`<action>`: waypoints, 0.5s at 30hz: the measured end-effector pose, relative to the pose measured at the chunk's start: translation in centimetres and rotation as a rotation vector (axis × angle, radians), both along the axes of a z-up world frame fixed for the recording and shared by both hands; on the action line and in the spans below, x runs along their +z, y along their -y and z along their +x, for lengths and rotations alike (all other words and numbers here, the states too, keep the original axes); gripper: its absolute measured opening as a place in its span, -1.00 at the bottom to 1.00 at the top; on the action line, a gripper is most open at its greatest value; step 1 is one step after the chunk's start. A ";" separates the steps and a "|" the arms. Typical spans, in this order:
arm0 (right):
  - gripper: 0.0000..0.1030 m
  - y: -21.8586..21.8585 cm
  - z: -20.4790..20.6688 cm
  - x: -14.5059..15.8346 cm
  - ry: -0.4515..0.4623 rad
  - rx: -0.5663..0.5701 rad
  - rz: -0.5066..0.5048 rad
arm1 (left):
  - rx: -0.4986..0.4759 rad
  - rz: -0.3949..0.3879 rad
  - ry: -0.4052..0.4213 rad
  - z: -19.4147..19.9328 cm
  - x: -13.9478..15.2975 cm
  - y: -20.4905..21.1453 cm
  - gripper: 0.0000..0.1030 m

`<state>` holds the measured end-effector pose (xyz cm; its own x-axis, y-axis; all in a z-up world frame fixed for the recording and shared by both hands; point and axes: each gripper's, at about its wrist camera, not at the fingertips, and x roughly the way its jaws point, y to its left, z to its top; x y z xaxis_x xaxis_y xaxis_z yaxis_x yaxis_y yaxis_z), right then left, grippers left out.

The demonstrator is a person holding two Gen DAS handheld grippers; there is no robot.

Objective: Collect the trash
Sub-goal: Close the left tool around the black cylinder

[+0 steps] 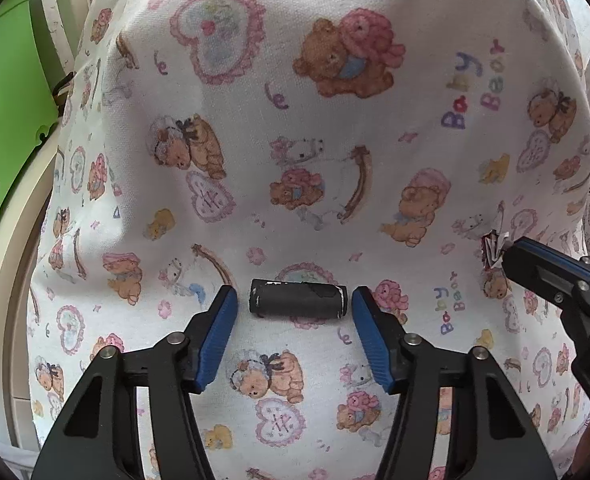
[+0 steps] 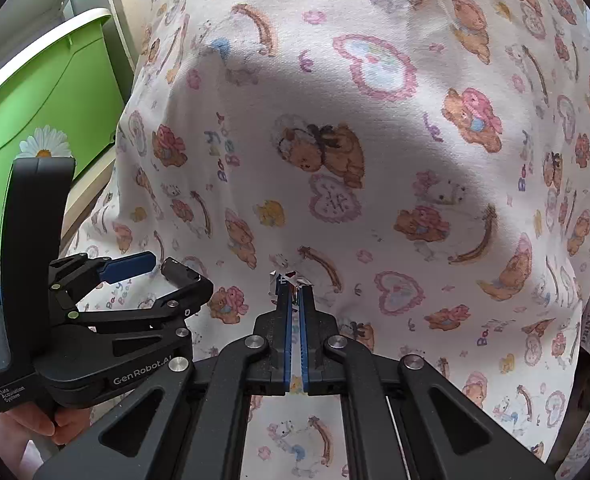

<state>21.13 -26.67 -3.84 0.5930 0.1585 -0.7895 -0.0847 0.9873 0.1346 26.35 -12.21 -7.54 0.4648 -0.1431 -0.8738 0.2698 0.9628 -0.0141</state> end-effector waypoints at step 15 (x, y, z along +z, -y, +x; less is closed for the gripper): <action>-0.92 1.0 -0.6 0.5 0.024 -0.015 0.003 | 0.102 -0.078 0.101 -2.1 3.3 -2.6 -0.08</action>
